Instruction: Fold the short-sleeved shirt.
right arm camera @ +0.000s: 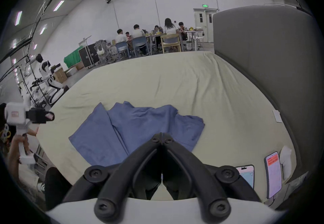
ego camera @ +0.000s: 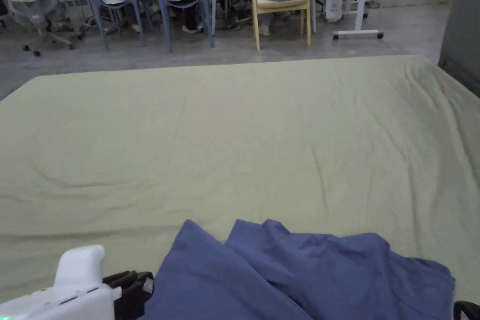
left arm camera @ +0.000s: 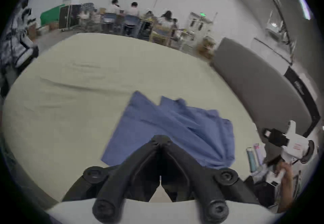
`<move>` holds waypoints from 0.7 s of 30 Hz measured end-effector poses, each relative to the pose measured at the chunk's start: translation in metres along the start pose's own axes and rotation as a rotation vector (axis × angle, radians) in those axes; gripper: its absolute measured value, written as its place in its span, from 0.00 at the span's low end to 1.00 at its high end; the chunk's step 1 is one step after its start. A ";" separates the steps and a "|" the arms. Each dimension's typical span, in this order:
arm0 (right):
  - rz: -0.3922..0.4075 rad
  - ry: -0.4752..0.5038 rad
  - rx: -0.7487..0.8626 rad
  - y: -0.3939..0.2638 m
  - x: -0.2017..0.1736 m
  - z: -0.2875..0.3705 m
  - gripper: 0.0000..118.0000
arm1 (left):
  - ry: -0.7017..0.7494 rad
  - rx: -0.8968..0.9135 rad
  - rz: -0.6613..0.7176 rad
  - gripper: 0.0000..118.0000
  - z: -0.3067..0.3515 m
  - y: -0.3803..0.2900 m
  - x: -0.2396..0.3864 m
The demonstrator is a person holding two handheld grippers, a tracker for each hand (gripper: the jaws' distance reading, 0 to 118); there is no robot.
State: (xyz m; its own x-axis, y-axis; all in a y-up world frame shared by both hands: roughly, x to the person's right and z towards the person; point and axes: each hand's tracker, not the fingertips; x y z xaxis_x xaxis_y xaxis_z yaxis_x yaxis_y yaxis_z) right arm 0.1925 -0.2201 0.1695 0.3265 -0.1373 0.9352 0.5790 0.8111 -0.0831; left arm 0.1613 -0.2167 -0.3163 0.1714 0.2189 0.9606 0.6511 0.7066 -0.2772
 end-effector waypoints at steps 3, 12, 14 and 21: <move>0.037 -0.019 -0.020 0.001 -0.005 -0.006 0.02 | 0.053 -0.066 -0.005 0.06 -0.070 0.048 -0.001; 0.029 -0.090 -0.121 -0.014 0.009 -0.034 0.02 | 0.144 -0.316 -0.099 0.80 -0.257 0.081 0.009; 0.031 -0.099 -0.137 -0.018 0.014 -0.040 0.02 | 0.184 -0.348 -0.162 0.79 -0.270 0.070 0.011; 0.007 -0.085 -0.165 -0.023 0.023 -0.054 0.02 | 0.039 -0.270 -0.087 0.04 -0.233 0.064 0.008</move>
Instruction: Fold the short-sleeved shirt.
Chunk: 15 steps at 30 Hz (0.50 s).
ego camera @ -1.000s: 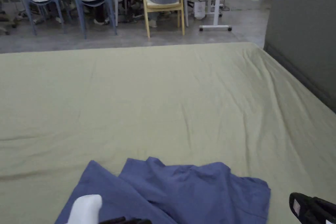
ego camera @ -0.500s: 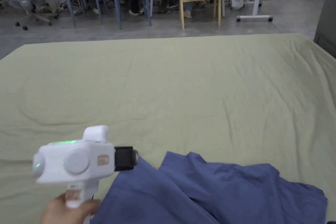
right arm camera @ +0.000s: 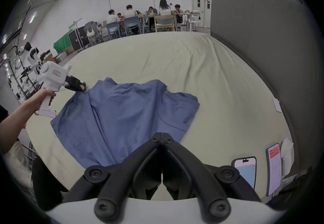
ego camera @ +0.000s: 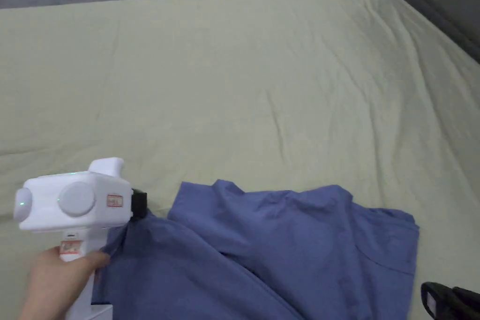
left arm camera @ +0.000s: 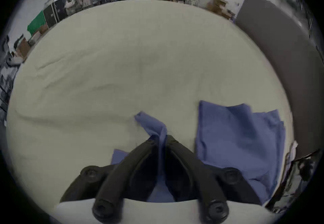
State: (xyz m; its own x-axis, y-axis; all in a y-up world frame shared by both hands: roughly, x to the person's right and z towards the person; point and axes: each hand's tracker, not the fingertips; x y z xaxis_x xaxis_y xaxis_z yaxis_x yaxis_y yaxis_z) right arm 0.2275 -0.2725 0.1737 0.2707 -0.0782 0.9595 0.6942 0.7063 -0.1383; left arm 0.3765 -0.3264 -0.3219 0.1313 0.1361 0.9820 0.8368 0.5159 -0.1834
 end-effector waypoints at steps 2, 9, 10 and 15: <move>-0.001 0.015 0.000 0.004 0.003 -0.004 0.02 | -0.005 0.043 -0.012 0.04 0.030 -0.006 0.004; 0.046 -0.054 -0.130 0.058 0.034 -0.061 0.31 | -0.125 0.283 0.088 0.04 0.154 -0.052 0.013; 0.036 -0.056 -0.182 0.063 0.039 -0.073 0.77 | -0.113 0.295 0.087 0.04 0.163 -0.057 0.016; -0.050 -0.098 -0.316 0.057 0.068 -0.163 1.00 | -0.131 0.306 0.127 0.04 0.182 -0.079 0.024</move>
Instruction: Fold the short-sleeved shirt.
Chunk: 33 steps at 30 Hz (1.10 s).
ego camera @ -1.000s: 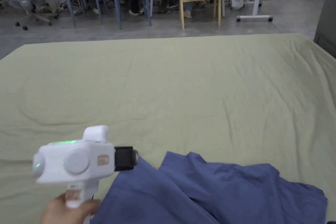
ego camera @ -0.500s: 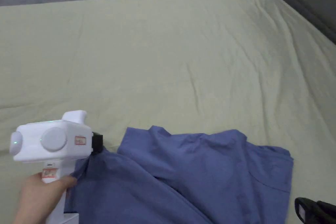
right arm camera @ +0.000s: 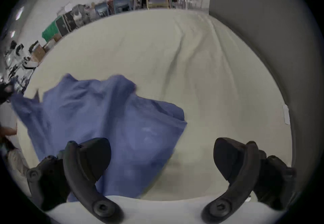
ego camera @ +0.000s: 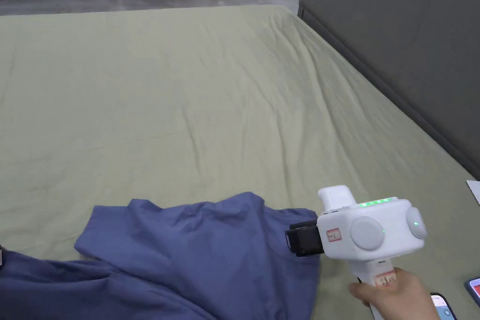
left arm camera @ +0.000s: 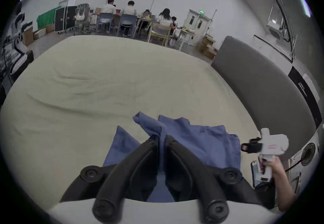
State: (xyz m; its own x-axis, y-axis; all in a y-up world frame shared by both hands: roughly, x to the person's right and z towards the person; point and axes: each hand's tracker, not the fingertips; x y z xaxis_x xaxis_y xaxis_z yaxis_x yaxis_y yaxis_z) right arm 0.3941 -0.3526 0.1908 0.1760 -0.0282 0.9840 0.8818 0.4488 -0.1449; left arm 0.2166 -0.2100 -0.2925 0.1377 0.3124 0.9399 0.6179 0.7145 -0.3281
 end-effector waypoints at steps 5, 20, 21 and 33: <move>0.051 -0.021 0.049 -0.004 0.000 0.014 0.70 | 0.015 -0.009 0.032 0.04 -0.004 -0.009 -0.005; -0.048 0.203 0.607 0.028 -0.011 0.228 0.02 | -0.024 0.305 -0.070 0.04 0.118 0.102 0.007; -0.053 0.232 0.662 0.035 -0.012 0.253 0.02 | -0.007 0.343 -0.095 0.04 0.133 0.119 0.010; -0.109 0.263 0.882 0.220 -0.002 0.417 0.02 | 0.149 0.515 -0.107 0.04 0.201 0.327 -0.007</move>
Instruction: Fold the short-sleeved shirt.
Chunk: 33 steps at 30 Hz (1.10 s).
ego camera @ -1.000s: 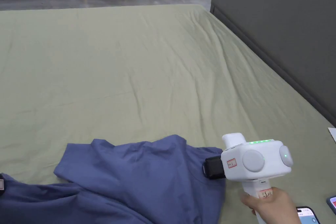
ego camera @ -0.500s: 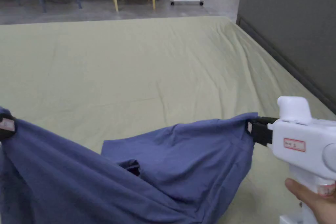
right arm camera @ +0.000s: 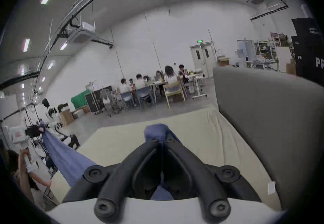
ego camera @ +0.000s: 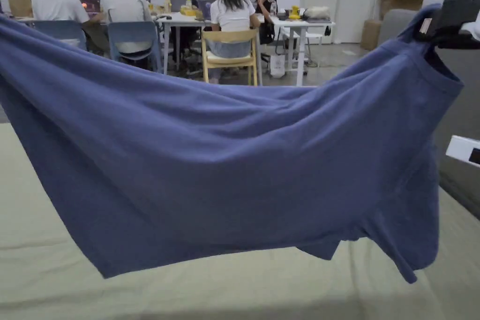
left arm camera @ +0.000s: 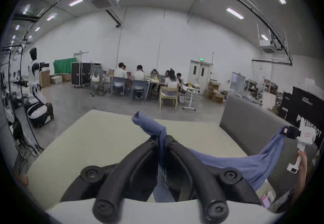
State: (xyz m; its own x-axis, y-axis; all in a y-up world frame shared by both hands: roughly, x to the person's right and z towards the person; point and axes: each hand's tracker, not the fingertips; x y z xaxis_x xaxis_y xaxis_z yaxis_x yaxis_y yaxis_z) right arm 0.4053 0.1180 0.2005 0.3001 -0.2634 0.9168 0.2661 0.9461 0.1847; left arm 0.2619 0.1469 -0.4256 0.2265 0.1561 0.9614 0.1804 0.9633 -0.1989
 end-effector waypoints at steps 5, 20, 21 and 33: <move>-0.008 -0.036 -0.008 0.059 -0.015 -0.069 0.02 | 0.052 0.019 0.111 0.04 -0.061 0.054 -0.015; 0.000 -0.031 -0.177 -0.109 0.009 -0.230 0.02 | 0.125 -0.150 0.022 0.04 -0.209 -0.105 -0.050; 0.007 -0.035 -0.230 -0.147 0.018 -0.237 0.02 | 0.112 -0.182 0.042 0.04 -0.217 -0.144 -0.057; -0.144 -0.148 -0.624 -0.425 0.104 -0.238 0.02 | 0.170 -0.569 0.269 0.04 -0.195 -0.429 -0.110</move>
State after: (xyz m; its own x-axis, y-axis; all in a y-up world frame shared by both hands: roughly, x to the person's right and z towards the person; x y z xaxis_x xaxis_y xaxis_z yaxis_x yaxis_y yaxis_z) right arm 0.5416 -0.3559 0.1334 0.1047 -0.3081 0.9456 0.7887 0.6049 0.1097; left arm 0.3467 -0.3265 -0.4827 0.4742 0.2939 0.8299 0.5648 0.6216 -0.5428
